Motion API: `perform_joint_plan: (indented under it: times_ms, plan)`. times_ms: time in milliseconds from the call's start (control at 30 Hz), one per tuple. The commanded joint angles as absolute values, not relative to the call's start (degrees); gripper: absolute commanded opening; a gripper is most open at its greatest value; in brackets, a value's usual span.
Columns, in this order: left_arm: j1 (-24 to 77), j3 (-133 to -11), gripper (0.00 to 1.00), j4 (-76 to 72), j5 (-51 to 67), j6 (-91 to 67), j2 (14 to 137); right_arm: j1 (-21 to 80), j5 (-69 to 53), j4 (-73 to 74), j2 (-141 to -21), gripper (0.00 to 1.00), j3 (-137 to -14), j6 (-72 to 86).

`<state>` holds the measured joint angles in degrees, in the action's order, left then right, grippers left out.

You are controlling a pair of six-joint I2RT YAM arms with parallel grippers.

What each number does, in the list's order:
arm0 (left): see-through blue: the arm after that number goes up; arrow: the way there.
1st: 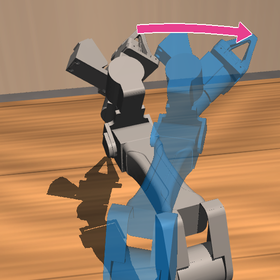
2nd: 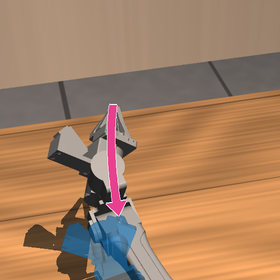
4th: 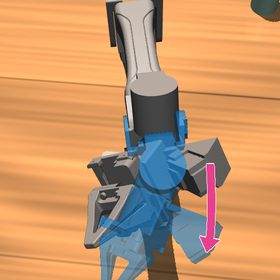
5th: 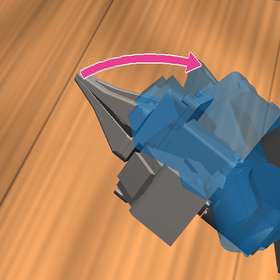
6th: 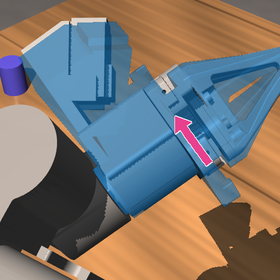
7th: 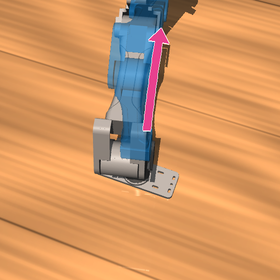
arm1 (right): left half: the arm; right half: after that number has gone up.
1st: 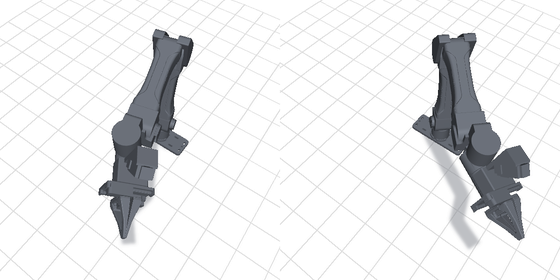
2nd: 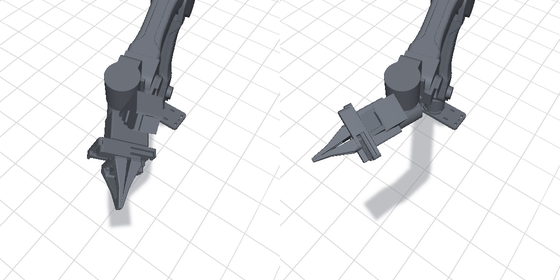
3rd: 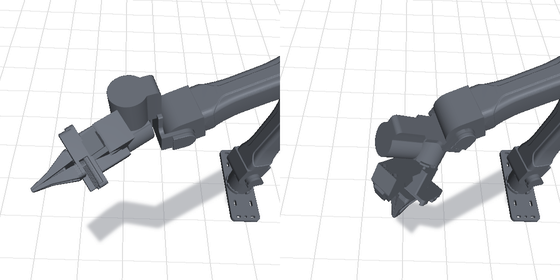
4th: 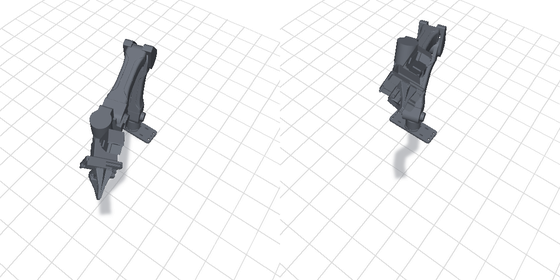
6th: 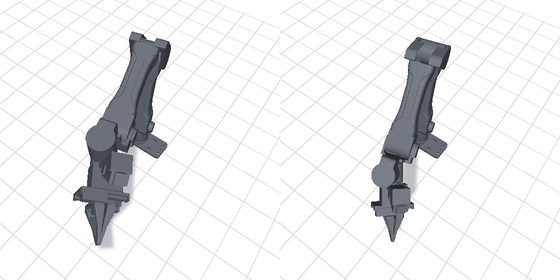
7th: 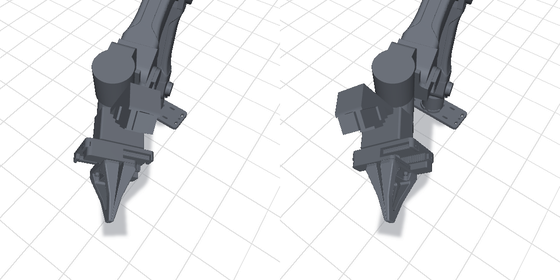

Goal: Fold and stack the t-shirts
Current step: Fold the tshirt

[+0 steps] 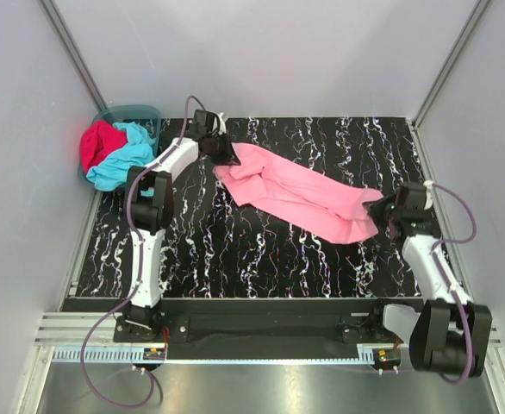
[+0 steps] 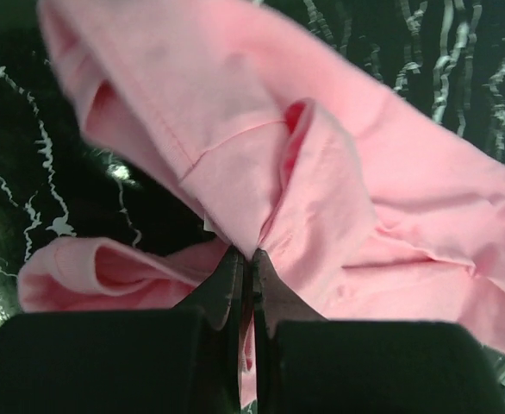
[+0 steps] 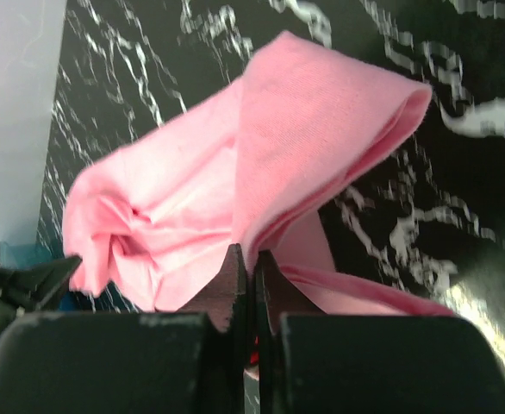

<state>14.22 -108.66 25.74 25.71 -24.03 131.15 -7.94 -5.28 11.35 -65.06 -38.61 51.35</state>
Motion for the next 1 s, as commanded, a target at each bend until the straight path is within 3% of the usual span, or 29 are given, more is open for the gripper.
perform_joint_plan:
  times_ms: [0, 233, 467, 600, 833, 967]
  plan:
    - [15.55, -115.64, 0.00, 28.47, 21.80, -25.66, 132.88, -4.67, -1.49, 11.60, -59.60, 0.00, -32.80, 55.36]
    - [17.75, -126.20, 0.00, 31.38, 21.53, -26.89, 137.72, 6.94, 1.76, 14.94, -48.26, 0.00, -28.12, 58.88]
    - [20.30, -132.61, 0.00, 30.15, 22.94, -27.86, 141.32, 15.20, 3.78, 16.79, -47.90, 0.00, -29.18, 60.55]
    - [21.09, -135.52, 0.00, 29.88, 23.29, -29.26, 143.08, 23.01, 6.76, 16.17, -49.83, 0.00, -28.83, 62.84]
    - [22.50, -135.71, 0.05, 29.27, 21.81, -29.36, 142.83, 45.85, 18.44, 12.40, -61.06, 0.00, -32.95, 66.44]
    - [22.33, -132.72, 0.05, 28.92, 19.87, -26.99, 140.28, 50.17, 19.34, 9.06, -65.56, 0.00, -33.75, 65.48]
